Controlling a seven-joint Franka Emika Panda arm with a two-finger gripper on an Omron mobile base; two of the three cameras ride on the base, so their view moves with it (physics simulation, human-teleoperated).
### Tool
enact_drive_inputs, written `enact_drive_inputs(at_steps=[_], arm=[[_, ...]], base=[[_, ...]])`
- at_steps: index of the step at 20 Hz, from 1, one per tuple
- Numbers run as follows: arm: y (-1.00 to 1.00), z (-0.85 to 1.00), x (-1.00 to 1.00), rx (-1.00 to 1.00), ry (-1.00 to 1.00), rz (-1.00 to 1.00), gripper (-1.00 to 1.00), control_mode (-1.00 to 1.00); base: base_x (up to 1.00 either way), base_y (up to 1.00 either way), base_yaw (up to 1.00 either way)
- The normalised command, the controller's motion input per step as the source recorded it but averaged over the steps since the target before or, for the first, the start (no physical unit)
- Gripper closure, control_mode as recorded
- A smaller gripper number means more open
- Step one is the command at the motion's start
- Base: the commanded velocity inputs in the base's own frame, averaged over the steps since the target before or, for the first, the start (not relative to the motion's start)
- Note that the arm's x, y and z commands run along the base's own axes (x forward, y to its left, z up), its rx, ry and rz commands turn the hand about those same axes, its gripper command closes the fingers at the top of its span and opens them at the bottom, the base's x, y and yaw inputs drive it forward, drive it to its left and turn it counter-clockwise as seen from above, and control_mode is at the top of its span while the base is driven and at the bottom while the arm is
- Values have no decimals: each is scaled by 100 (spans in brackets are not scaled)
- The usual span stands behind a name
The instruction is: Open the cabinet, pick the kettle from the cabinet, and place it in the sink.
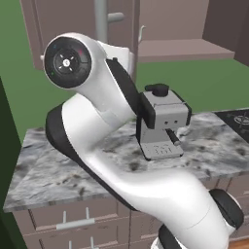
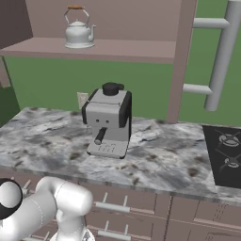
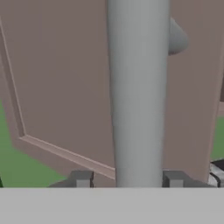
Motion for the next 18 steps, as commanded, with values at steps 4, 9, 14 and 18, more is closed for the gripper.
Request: enact_drive_inputs(at_steps=[4,9,14,18], arm=[[25,-25,-26,13,1,0,-100,-100],[17,-16,-23,19,11,1,-100,-100],[-7,-5,-10,32,18,15,-100,-100],[-25,-1,-19,34,12,39,-100,-100]], base=[[0,0,0],[0,0,0],[0,0,0],[0,0,0]])
